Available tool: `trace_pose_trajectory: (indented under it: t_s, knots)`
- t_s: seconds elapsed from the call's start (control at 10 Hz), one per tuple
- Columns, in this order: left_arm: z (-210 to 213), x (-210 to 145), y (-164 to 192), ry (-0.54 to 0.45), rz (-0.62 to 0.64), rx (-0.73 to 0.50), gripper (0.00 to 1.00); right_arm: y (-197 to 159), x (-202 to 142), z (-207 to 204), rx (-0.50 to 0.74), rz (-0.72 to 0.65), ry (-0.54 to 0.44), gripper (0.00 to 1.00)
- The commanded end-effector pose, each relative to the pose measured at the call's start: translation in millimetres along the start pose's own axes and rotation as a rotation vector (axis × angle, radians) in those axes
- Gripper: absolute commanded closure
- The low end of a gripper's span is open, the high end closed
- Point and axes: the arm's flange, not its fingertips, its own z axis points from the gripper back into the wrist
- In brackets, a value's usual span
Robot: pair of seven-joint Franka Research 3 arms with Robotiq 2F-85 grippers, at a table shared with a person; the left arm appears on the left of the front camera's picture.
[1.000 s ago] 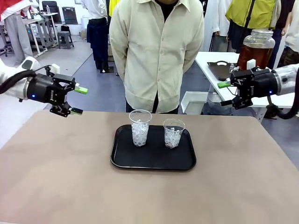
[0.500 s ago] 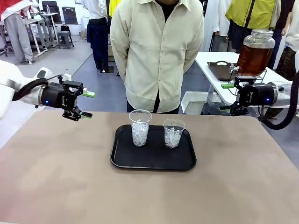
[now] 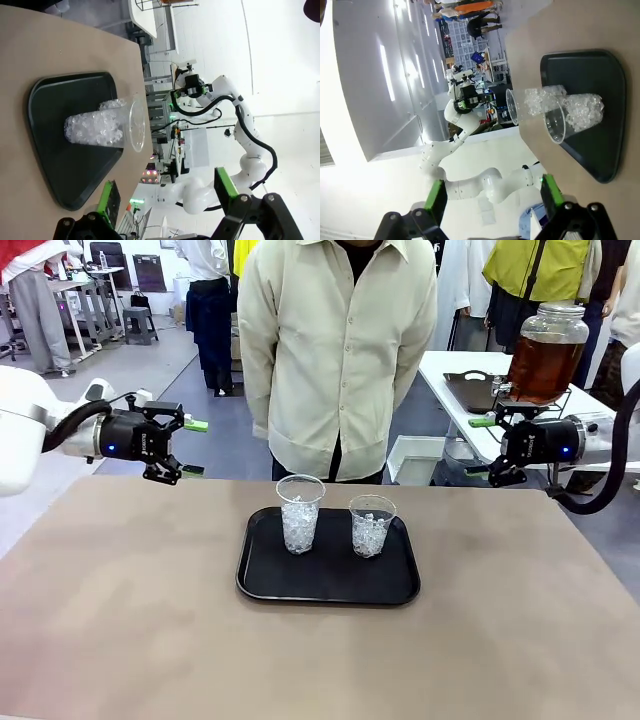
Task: Pour the drink into the iced cup.
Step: Pick up the iced cup indicated by the human and present it to them.
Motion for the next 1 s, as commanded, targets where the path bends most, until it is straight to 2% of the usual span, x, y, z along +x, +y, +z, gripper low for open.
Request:
trace_pose_trajectory:
  t_s: [0.0,0.9]
  knots:
    - [2.6,-0.9,1.5,0.009,0.014,-0.016,0.00,5.5,5.0,-1.0,0.004,-0.003,-0.003,0.00]
    - [0.0,0.0,0.0,0.000,0.000,0.000,0.00,0.0,0.0,-0.1,0.000,0.000,0.000,0.00]
